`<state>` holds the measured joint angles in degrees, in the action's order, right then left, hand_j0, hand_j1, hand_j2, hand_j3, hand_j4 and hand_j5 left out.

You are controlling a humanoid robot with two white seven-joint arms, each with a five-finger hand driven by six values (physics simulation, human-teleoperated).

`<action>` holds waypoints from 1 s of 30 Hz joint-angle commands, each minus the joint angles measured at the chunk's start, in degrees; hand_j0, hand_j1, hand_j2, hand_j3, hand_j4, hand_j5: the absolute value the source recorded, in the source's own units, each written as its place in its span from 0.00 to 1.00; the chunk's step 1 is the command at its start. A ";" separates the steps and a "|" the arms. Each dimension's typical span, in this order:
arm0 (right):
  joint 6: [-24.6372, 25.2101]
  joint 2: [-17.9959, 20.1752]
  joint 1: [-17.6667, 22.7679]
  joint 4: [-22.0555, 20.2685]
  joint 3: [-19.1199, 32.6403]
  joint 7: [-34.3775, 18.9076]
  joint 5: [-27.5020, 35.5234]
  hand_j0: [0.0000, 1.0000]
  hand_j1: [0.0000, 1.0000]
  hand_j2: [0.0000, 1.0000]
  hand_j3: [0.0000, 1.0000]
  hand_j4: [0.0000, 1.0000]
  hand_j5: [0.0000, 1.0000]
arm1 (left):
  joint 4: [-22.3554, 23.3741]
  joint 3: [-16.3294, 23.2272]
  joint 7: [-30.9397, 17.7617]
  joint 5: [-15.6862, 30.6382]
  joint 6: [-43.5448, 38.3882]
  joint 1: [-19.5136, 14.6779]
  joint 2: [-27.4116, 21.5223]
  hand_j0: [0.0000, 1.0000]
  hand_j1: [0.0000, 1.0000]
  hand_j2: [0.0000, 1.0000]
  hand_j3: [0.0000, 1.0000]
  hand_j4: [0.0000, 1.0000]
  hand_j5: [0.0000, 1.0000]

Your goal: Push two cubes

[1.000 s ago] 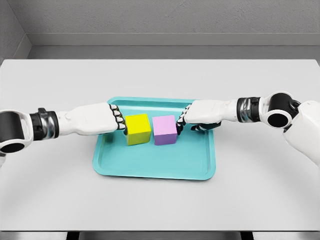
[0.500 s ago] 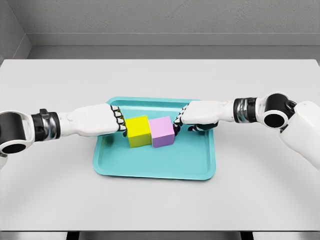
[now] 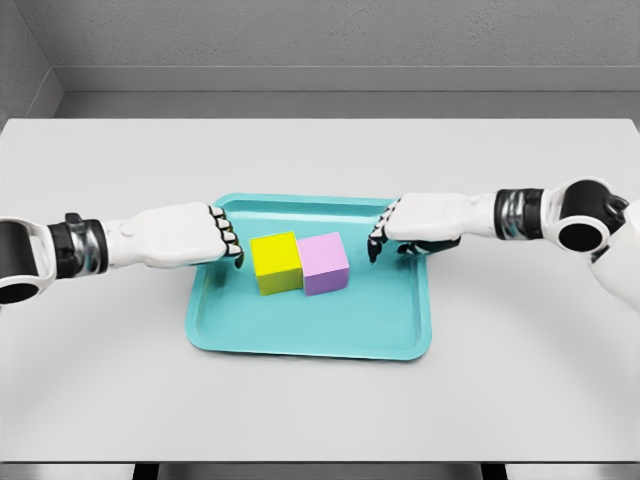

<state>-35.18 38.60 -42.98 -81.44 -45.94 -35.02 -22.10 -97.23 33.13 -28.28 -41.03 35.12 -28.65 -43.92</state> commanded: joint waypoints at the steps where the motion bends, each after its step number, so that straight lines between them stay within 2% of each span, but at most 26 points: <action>1: 0.18 4.55 0.00 -5.56 3.30 0.02 1.98 0.57 0.57 0.57 0.57 0.57 0.57 | 0.11 -0.35 0.07 0.25 -0.12 0.00 -0.55 0.58 0.58 0.58 0.58 0.58 0.58; 4: 0.18 10.35 2.02 -14.96 4.01 0.02 3.65 0.57 0.57 0.57 0.57 0.57 0.57 | 0.37 -1.14 0.07 0.34 -0.12 -0.17 -0.55 0.58 0.58 0.58 0.58 0.58 0.58; 6: 0.18 11.94 3.60 -19.11 4.01 0.02 4.52 0.57 0.57 0.57 0.57 0.57 0.57 | 0.90 -1.14 0.07 0.34 -0.12 -0.44 -0.55 0.58 0.58 0.58 0.58 0.58 0.58; 9: 0.18 11.06 3.78 -19.72 2.69 0.02 5.84 0.57 0.57 0.57 0.57 0.57 0.57 | 1.95 -1.66 0.07 1.31 -0.12 -1.32 -0.64 0.58 0.58 0.58 0.58 0.58 0.58; 12: 0.18 7.55 3.34 -19.81 -2.49 0.02 6.28 0.56 0.56 0.56 0.56 0.56 0.56 | 2.66 -2.54 0.07 2.45 -0.12 -1.67 -2.31 0.58 0.58 0.58 0.58 0.58 0.58; 14: 0.18 6.75 3.43 -19.81 -4.25 0.02 6.28 0.56 0.56 0.56 0.56 0.56 0.56 | 3.01 -2.98 0.07 3.59 -0.12 -1.76 -2.75 0.58 0.58 0.58 0.58 0.58 0.58; 16: 0.18 6.75 3.43 -19.81 -4.60 0.02 6.28 0.56 0.56 0.56 0.56 0.56 0.56 | 3.54 -4.39 0.16 5.00 -0.12 -1.67 -4.68 0.58 0.58 0.58 0.58 0.58 0.58; 19: 0.18 6.66 3.52 -19.81 -5.57 0.02 6.28 0.56 0.56 0.56 0.56 0.56 0.56 | 4.85 -5.27 0.16 5.17 -0.12 -1.67 -4.86 0.58 0.58 0.58 0.58 0.58 0.58; 21: 0.18 5.96 3.52 -19.81 -5.74 0.02 6.28 0.56 0.56 0.56 0.56 0.56 0.56 | 6.35 -5.36 0.16 6.40 -0.12 -1.76 -5.21 0.58 0.58 0.58 0.58 0.58 0.58; 24: 0.18 5.08 3.34 -19.72 -6.18 0.02 5.76 0.56 0.56 0.56 0.56 0.56 0.56 | 9.51 -7.82 0.16 7.72 -0.12 -1.85 -6.79 0.58 0.58 0.58 0.58 0.58 0.58; 30: 0.18 1.30 3.25 -18.23 -6.27 0.02 3.65 0.56 0.56 0.56 0.56 0.56 0.56 | 10.04 -8.17 0.16 7.72 -0.12 -1.76 -6.88 0.59 0.59 0.59 0.59 0.59 0.59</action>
<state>-35.15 41.14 -39.64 -100.32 -52.14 -35.02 -17.83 -87.51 25.20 -28.15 -33.69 35.12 -30.41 -50.64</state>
